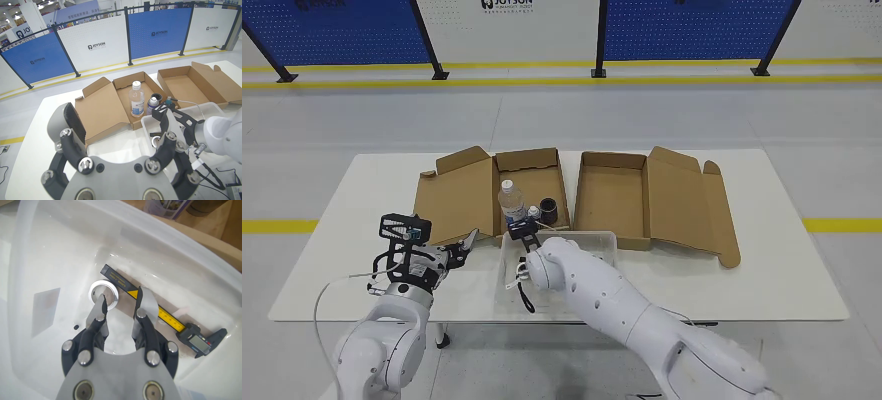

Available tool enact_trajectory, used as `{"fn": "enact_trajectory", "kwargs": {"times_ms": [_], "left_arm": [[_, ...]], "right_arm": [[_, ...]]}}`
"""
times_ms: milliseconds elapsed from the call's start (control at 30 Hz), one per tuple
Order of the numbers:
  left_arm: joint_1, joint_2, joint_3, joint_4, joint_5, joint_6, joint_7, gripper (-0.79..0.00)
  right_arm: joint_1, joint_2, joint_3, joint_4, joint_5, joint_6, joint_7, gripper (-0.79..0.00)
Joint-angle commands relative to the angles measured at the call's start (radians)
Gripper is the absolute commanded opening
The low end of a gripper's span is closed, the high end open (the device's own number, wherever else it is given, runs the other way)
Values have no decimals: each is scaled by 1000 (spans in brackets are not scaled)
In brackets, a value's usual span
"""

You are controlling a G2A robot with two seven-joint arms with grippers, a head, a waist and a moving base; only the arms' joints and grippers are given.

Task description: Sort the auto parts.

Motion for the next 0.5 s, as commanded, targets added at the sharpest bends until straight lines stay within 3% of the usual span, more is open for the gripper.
{"fn": "enact_trajectory", "kwargs": {"times_ms": [0,467], "left_arm": [[0,0,0,0,0,0,0,0],[0,0,0,0,0,0,0,0]], "right_arm": [[4,-9,0,22,2,-5,-4,-449],[30,-66,-2,140,-6,-34,-8,-456]]}}
